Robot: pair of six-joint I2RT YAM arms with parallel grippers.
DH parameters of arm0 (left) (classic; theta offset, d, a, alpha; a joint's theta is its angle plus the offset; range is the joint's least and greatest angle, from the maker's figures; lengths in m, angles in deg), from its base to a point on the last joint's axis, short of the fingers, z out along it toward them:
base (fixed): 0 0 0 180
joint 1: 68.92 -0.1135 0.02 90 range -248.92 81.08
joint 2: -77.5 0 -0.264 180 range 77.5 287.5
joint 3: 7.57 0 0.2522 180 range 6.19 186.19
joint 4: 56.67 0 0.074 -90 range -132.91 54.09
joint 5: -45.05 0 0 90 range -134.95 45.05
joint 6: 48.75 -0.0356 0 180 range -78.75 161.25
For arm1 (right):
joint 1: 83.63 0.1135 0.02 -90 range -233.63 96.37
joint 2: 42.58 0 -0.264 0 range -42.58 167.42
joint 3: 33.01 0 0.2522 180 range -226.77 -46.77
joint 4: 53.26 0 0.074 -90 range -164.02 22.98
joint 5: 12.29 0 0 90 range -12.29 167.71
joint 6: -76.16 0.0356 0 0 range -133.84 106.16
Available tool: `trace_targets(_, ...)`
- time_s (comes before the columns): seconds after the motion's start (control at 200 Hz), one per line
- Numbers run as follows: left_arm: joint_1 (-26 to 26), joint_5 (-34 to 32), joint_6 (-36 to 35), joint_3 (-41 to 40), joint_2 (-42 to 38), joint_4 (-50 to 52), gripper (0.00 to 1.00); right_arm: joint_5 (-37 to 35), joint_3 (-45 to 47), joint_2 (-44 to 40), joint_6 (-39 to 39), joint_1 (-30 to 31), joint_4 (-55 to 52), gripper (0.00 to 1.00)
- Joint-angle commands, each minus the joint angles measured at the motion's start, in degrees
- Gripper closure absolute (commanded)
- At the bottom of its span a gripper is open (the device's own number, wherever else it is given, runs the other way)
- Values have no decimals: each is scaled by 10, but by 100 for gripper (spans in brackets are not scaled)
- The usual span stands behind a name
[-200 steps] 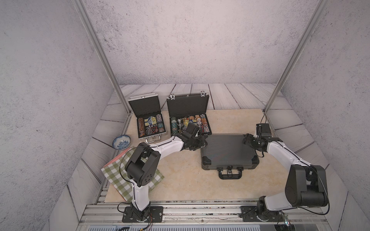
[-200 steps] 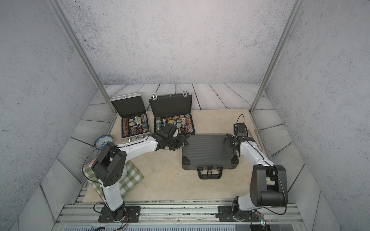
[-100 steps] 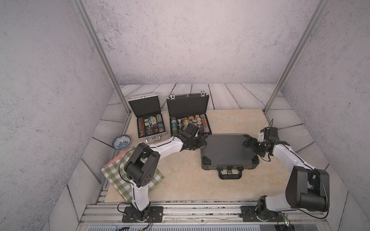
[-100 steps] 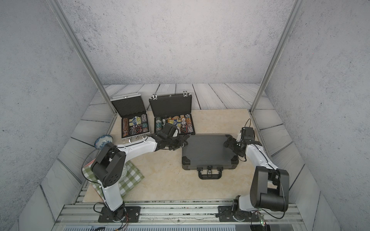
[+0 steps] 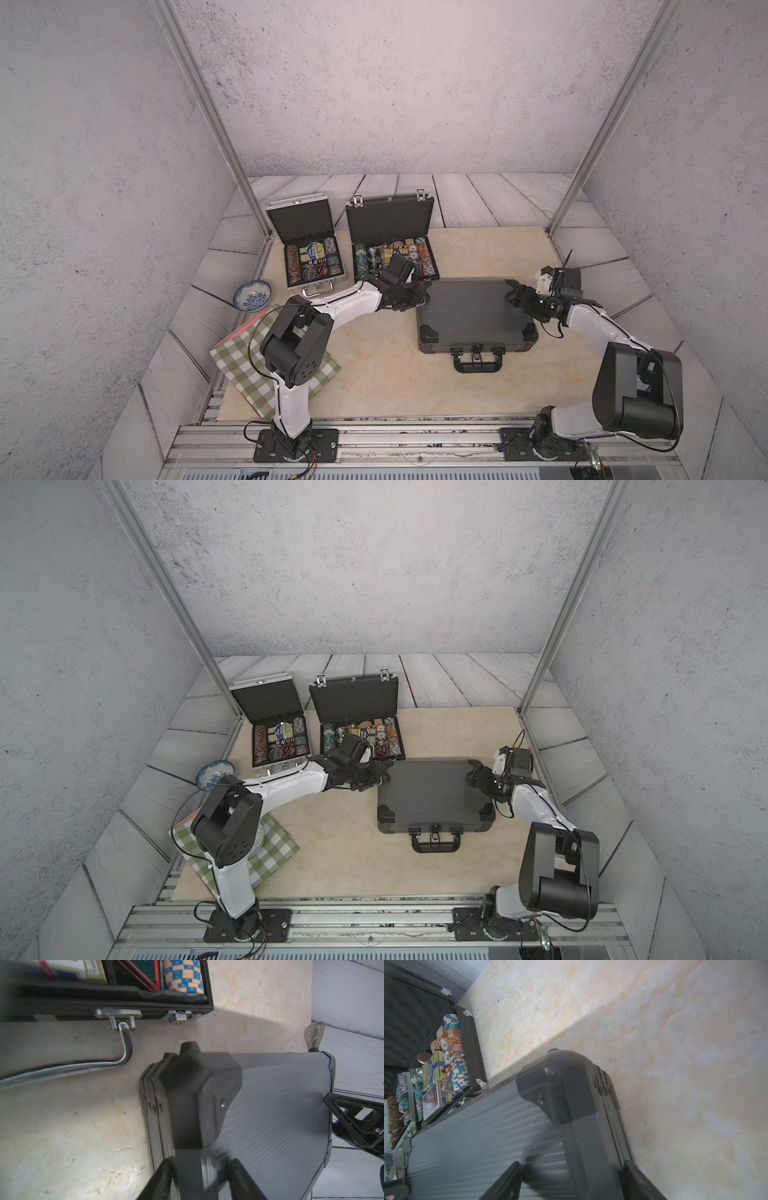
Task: Close the poker set cases
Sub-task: Adjust the poker set case at the center of the board.
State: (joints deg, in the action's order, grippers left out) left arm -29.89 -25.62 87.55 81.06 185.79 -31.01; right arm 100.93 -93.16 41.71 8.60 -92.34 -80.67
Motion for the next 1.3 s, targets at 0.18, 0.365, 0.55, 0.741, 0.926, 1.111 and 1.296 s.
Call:
trace_targets(0.18, 23, 12, -21, -15, 54, 59, 54, 246, 69, 111, 22, 151, -138, 30)
trace_targets(0.365, 21, 5, -16, -22, 45, 59, 54, 270, 54, 124, 49, 221, -115, 31)
trace_targets(0.55, 14, 2, -18, -19, 37, 60, 54, 283, 46, 129, 78, 252, -86, 32)
trace_targets(0.741, 14, 14, -16, -31, 35, 54, 54, 257, 42, 111, 74, 256, -116, 32)
trace_targets(0.926, 15, 21, -12, -51, 19, 49, 55, 247, 48, 73, 80, 256, -149, 33)
trace_targets(1.111, 30, 12, -13, -68, -14, 72, 53, 220, 31, 25, 69, 256, -215, 31)
trace_targets(1.296, 32, -48, -27, -85, -57, 121, 45, 149, -4, -11, 69, 233, -269, 20)
